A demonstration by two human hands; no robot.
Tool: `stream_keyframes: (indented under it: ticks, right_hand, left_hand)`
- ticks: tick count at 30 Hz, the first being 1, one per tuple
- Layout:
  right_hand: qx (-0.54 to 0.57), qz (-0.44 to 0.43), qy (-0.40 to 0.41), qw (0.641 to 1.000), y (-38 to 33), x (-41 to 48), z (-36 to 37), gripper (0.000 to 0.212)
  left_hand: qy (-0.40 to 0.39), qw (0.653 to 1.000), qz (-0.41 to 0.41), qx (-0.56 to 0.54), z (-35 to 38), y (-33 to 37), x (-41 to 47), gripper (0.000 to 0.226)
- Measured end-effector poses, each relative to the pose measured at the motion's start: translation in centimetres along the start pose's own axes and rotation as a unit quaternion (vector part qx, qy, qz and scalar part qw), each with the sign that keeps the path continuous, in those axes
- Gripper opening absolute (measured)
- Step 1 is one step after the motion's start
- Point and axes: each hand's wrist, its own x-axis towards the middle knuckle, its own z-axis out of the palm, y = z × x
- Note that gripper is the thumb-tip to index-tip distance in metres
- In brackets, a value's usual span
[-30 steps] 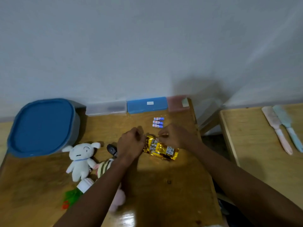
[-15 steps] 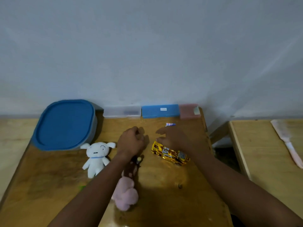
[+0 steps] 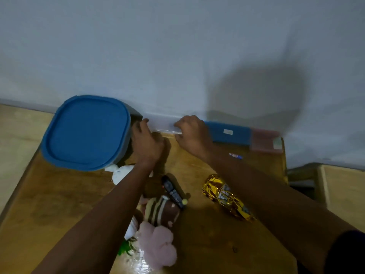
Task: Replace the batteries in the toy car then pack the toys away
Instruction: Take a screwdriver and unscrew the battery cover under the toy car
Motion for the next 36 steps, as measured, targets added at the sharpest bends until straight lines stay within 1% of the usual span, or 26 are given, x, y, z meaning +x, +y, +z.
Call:
stream_keyframes:
  ticks: [3,5,8,11,13,16,18,20,22,23,24,26,27,28,30,31,33,34,36]
  right_hand:
    - [-0.064,-0.044,0.019,0.997,0.4,1.1,0.5,0.035]
    - [-0.109,-0.063,0.016,0.992,0.6,1.5,0.5,0.027]
    - [-0.168,-0.079,-0.013,0.983,0.4,0.9,0.0,0.019]
    - [-0.230,-0.103,-0.035,0.967,0.1,0.5,0.3,0.019]
    - [-0.220,-0.113,-0.028,0.968,0.0,0.9,-0.2,0.019]
    - [-0.124,-0.129,-0.037,0.983,0.4,2.0,-1.9,0.022]
    - [-0.062,-0.140,-0.024,0.988,1.1,2.9,-2.9,0.025]
    - [-0.050,-0.130,-0.003,0.990,1.5,3.0,-3.3,0.024]
    - [-0.064,-0.121,0.039,0.990,1.6,2.5,-3.2,0.021]
    - [-0.090,-0.121,0.067,0.986,1.5,2.2,-3.1,0.018]
    - [-0.119,-0.127,0.094,0.980,1.3,1.8,-3.1,0.015]
    - [-0.157,-0.134,0.116,0.972,0.9,1.5,-2.9,0.005]
    - [-0.156,-0.125,0.117,0.973,0.7,1.4,-2.9,0.006]
    - [-0.145,-0.113,0.112,0.977,0.7,1.4,-2.8,0.011]
    - [-0.122,-0.103,0.088,0.983,1.0,1.2,-2.6,0.019]
    - [-0.116,-0.112,0.069,0.985,1.1,1.0,-2.4,0.020]
    - [-0.108,-0.141,0.018,0.984,1.5,0.5,-1.7,0.014]
    - [-0.106,-0.144,-0.003,0.984,1.6,0.3,-1.3,0.011]
    - [-0.100,-0.126,-0.013,0.987,1.6,0.4,-0.7,0.014]
  left_hand:
    - [-0.012,0.997,-0.009,-0.072,0.2,0.5,0.7,0.082]
    - [-0.008,0.995,0.002,-0.096,0.5,1.1,0.9,0.085]
    - [0.010,0.994,-0.001,-0.106,0.6,1.3,0.3,0.083]
    - [0.017,0.992,-0.006,-0.124,0.2,1.2,0.0,0.081]
    - [0.018,0.992,-0.005,-0.125,0.1,1.3,0.0,0.080]
    - [0.025,0.992,0.002,-0.124,-0.1,1.4,-0.2,0.082]
    - [0.021,0.990,0.002,-0.136,-0.2,1.4,-0.5,0.088]
    - [0.024,0.990,-0.011,-0.138,-0.4,1.6,-1.0,0.097]
    - [0.030,0.991,-0.004,-0.133,-0.4,1.9,-2.0,0.102]
    - [0.024,0.993,0.009,-0.116,-0.3,2.1,-2.6,0.099]
    - [0.012,0.995,0.029,-0.091,-0.2,2.2,-3.2,0.091]
    - [-0.013,0.997,0.068,-0.036,0.2,1.9,-3.8,0.064]
    - [-0.027,0.997,0.064,-0.022,0.3,1.6,-3.8,0.050]
    - [-0.037,0.998,0.049,-0.022,0.4,1.4,-3.7,0.039]
    - [-0.046,0.998,0.030,-0.035,0.4,1.1,-3.4,0.029]
    - [-0.046,0.998,0.028,-0.038,0.3,1.0,-3.2,0.026]
    - [-0.042,0.998,0.037,-0.035,0.0,0.8,-3.0,0.021]
    - [-0.042,0.998,0.042,-0.037,0.0,0.7,-2.9,0.020]
    - [-0.039,0.997,0.048,-0.044,0.1,0.5,-3.0,0.019]
